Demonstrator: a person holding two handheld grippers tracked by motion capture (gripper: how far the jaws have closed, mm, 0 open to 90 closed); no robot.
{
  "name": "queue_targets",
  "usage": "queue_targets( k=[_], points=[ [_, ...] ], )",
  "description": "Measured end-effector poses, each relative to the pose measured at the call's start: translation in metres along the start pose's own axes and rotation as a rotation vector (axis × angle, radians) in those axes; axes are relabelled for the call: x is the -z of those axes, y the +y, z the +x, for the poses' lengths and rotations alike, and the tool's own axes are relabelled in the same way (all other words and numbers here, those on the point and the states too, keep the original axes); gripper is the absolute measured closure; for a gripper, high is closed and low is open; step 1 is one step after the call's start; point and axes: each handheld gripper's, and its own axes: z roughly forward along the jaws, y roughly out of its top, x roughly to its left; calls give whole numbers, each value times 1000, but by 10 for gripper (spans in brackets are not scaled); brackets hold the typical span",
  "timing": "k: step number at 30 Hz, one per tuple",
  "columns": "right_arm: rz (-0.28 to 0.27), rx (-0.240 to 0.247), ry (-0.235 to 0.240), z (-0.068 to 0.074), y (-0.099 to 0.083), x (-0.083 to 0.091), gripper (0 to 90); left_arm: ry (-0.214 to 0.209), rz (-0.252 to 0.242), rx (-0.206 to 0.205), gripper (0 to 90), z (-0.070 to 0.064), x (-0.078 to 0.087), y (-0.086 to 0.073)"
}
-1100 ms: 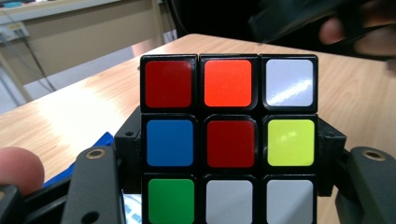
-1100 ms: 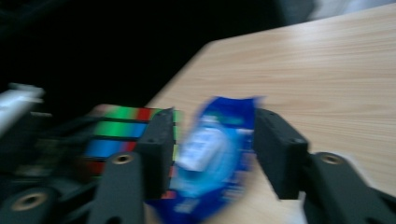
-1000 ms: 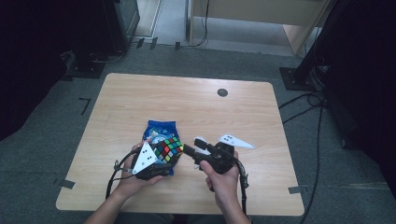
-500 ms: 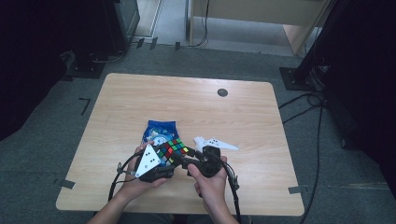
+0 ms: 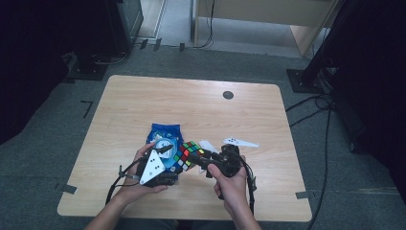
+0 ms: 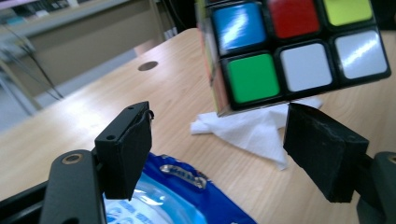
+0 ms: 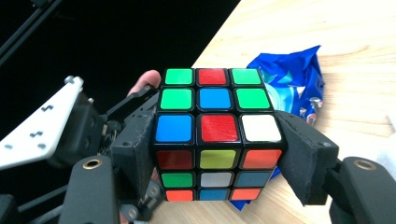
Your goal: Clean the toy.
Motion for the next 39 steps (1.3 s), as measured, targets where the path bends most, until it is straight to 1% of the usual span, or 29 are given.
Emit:
queue_targets(
  k=[3, 7, 10, 12, 14, 15, 16, 17, 19, 20, 21, 22, 23, 25, 26, 27, 30, 31, 32, 33, 34, 35, 36, 37, 38, 39],
  points=[
    [8, 15, -10, 1, -1, -3, 346, -13, 2, -18, 228, -5, -1, 1],
    [24, -1, 0, 1, -1, -4, 345, -32, -7, -29, 195, -9, -1, 3],
    [36, 2, 5, 2, -2, -6, 345, -50, -9, -34, 174, -10, -1, 5],
    [52, 5, 6, 2, -3, -8, 344, -55, -15, -33, 158, -11, -2, 6],
    [83, 7, 7, 2, -4, -12, 345, -43, -28, -22, 158, -11, -2, 8],
    [93, 17, 5, 3, -6, -14, 346, -51, -36, -13, 159, -10, -2, 8],
    [102, 17, 3, 4, -7, -16, 346, -56, -37, -12, 162, -10, -1, 9],
    [109, 20, 0, 5, -8, -18, 346, -59, -37, -17, 171, -11, -1, 8],
    [108, 44, -22, 8, -10, -21, 346, -66, -31, -26, 231, -12, -2, 6],
    [107, 47, -32, 9, -10, -21, 346, -63, -25, -26, 247, -12, -2, 6],
    [103, 48, -31, 9, -10, -21, 346, -63, -22, -27, 259, -13, -3, 5],
    [98, 40, -31, 9, -10, -20, 346, -68, -21, -27, 287, -13, -3, 5],
    [90, 47, -38, 9, -10, -20, 346, -70, -20, -30, 318, -13, -4, 4],
    [89, 65, -41, 10, -10, -20, 346, -75, -18, -40, 327, -13, -3, 4],
    [85, 85, -35, 10, -10, -20, 345, -69, -18, -49, 330, -12, -2, 4],
    [86, 94, -29, 10, -10, -20, 343, -63, -12, -49, 331, -10, -2, 4],
    [87, 139, -9, 6, -7, -17, 343, -32, 11, 1, 337, 3, 0, 0],
    [84, 145, 5, 4, -6, -14, 362, -15, 17, 23, 337, 9, 1, -1],
    [77, 148, 8, 1, -5, -11, 372, -1, 17, 52, 337, 15, 3, -3],
    [66, 162, -10, -3, -4, -9, 373, 11, 15, 84, 338, 21, 5, -4],
    [57, 166, -43, -7, -4, -7, 377, 22, 12, 112, 337, 26, 7, -5],
    [50, 185, -93, -12, -4, -6, 386, 32, 9, 134, 338, 31, 8, -5],
    [49, 205, -160, -18, -5, -6, 392, 37, 8, 145, 338, 34, 10, -6],
    [59, 241, -247, -25, -7, -8, 394, 40, 7, 149, 337, 35, 10, -6],
    [72, 277, -315, -31, -9, -11, 397, 40, 4, 155, 337, 36, 11, -6],
    [105, 325, -396, -42, -13, -17, 400, 39, 4, 154, 337, 36, 11, -6]
  ],
)
